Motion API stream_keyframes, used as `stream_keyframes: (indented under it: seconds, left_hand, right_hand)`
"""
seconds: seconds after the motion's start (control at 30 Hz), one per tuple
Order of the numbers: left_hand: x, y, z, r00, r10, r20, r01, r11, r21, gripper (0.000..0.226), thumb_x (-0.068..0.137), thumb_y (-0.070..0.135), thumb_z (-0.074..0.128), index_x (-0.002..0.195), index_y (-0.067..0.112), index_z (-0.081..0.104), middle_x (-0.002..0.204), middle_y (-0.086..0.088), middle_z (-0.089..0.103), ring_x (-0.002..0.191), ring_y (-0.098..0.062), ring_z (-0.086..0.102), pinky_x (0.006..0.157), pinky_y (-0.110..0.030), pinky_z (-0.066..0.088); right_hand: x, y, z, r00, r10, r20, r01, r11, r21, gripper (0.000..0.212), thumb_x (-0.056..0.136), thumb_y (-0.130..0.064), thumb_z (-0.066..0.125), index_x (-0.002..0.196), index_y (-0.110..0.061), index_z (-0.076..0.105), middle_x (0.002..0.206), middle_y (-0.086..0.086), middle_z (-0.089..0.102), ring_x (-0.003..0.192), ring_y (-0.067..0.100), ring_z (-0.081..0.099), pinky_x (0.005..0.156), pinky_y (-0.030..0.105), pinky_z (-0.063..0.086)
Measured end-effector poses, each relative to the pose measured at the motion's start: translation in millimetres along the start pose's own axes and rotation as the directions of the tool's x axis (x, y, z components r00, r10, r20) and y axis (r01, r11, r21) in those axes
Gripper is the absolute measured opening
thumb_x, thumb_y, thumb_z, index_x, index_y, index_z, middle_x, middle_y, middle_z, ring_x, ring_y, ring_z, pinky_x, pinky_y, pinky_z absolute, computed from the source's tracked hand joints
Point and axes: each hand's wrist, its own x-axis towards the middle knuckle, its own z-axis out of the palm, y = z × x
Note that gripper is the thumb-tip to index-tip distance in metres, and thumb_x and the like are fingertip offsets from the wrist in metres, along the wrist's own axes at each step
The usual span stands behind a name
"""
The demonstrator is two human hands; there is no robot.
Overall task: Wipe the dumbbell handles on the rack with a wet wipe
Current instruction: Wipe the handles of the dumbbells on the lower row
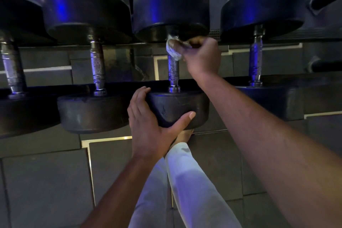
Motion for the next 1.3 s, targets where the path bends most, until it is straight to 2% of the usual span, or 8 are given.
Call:
stream_keyframes:
  seconds: [0.1, 0.2, 0.37, 0.53, 0.67, 0.87, 1.1, 1.3]
  left_hand:
    - [0.0, 0.4, 0.0, 1.000, -0.002, -0.004, 0.002, 1.000, 0.000, 0.123, 0.064, 0.085, 0.085, 0.156, 0.018, 0.038, 0.159, 0.003, 0.041, 0.147, -0.023, 0.043, 0.121, -0.052, 0.041]
    - [0.3, 0.5, 0.9, 1.000, 0.003, -0.010, -0.003, 1.000, 0.005, 0.123, 0.064, 0.085, 0.084, 0.156, 0.017, 0.039, 0.159, 0.001, 0.042, 0.147, -0.024, 0.044, 0.121, -0.052, 0.041]
    - [0.7, -0.7, 1.5, 1.000, 0.006, -0.013, -0.005, 1.000, 0.006, 0.124, 0.064, 0.086, 0.083, 0.156, 0.016, 0.039, 0.160, 0.001, 0.042, 0.147, -0.023, 0.044, 0.121, -0.051, 0.041]
    - [0.3, -0.6, 2.3, 1.000, 0.008, -0.019, -0.008, 1.000, -0.004, 0.123, 0.065, 0.086, 0.084, 0.156, 0.016, 0.039, 0.159, 0.002, 0.042, 0.146, -0.024, 0.045, 0.119, -0.052, 0.043]
    - [-0.6, -0.6, 1.7, 1.000, 0.013, -0.022, -0.013, 1.000, -0.004, 0.122, 0.066, 0.085, 0.084, 0.156, 0.016, 0.039, 0.159, 0.002, 0.042, 0.146, -0.023, 0.044, 0.119, -0.052, 0.043]
    - [-0.3, -2.9, 1.7, 1.000, 0.010, -0.004, -0.010, 1.000, -0.004, 0.124, 0.065, 0.089, 0.081, 0.157, 0.019, 0.036, 0.161, 0.002, 0.040, 0.148, -0.023, 0.042, 0.119, -0.053, 0.043]
    - [0.6, -3.5, 1.3, 1.000, 0.012, 0.003, -0.012, 1.000, 0.005, 0.124, 0.065, 0.092, 0.077, 0.157, 0.019, 0.036, 0.160, 0.001, 0.040, 0.147, -0.024, 0.043, 0.118, -0.054, 0.044]
    - [0.8, -4.6, 2.5, 1.000, 0.018, -0.005, -0.018, 1.000, 0.000, 0.123, 0.065, 0.089, 0.080, 0.156, 0.019, 0.036, 0.159, 0.001, 0.041, 0.147, -0.024, 0.042, 0.119, -0.053, 0.043]
  right_hand:
    - [0.7, -4.5, 2.0, 0.998, 0.056, 0.035, -0.058, 0.996, 0.073, 0.055, 0.052, -0.070, 0.093, 0.075, -0.022, 0.078, 0.070, -0.013, 0.076, 0.068, 0.005, 0.073, 0.068, 0.036, 0.063]
    - [-3.0, -19.9, 10.9, 1.000, -0.011, 0.004, 0.011, 0.993, -0.116, 0.046, 0.061, -0.064, 0.089, 0.077, -0.022, 0.081, 0.073, -0.005, 0.077, 0.071, 0.014, 0.074, 0.058, 0.030, 0.055]
    - [-14.9, -36.2, 21.5, 0.996, -0.027, -0.087, 0.000, 0.956, -0.294, 0.049, 0.068, -0.058, 0.087, 0.097, -0.019, 0.080, 0.097, 0.002, 0.079, 0.091, 0.026, 0.075, 0.071, 0.035, 0.059]
    - [-2.3, -16.7, 10.6, 0.998, -0.024, 0.060, 0.029, 0.997, -0.074, 0.043, 0.064, -0.058, 0.090, 0.075, -0.018, 0.080, 0.071, -0.003, 0.077, 0.070, 0.018, 0.074, 0.063, 0.036, 0.058]
    - [9.8, -10.6, -2.2, 0.963, 0.135, 0.233, -0.188, 0.957, 0.223, 0.032, 0.076, -0.033, 0.094, 0.064, -0.017, 0.070, 0.065, -0.007, 0.073, 0.066, 0.016, 0.071, 0.071, 0.037, 0.061]
    - [15.8, -11.1, 2.4, 0.877, 0.305, 0.372, -0.427, 0.850, 0.309, 0.021, 0.094, 0.003, 0.066, 0.091, -0.017, 0.072, 0.077, 0.001, 0.075, 0.065, 0.016, 0.069, 0.071, 0.044, 0.065]
    - [18.2, -6.5, -5.1, 0.857, 0.211, 0.471, -0.383, 0.871, 0.307, 0.026, 0.094, -0.011, 0.073, 0.120, -0.012, 0.069, 0.114, 0.004, 0.077, 0.109, 0.021, 0.074, 0.080, 0.041, 0.063]
    - [16.9, -12.2, -4.4, 0.895, 0.201, 0.397, -0.350, 0.870, 0.348, 0.022, 0.093, -0.008, 0.079, 0.113, -0.011, 0.072, 0.096, -0.003, 0.074, 0.080, 0.005, 0.069, 0.067, 0.027, 0.064]
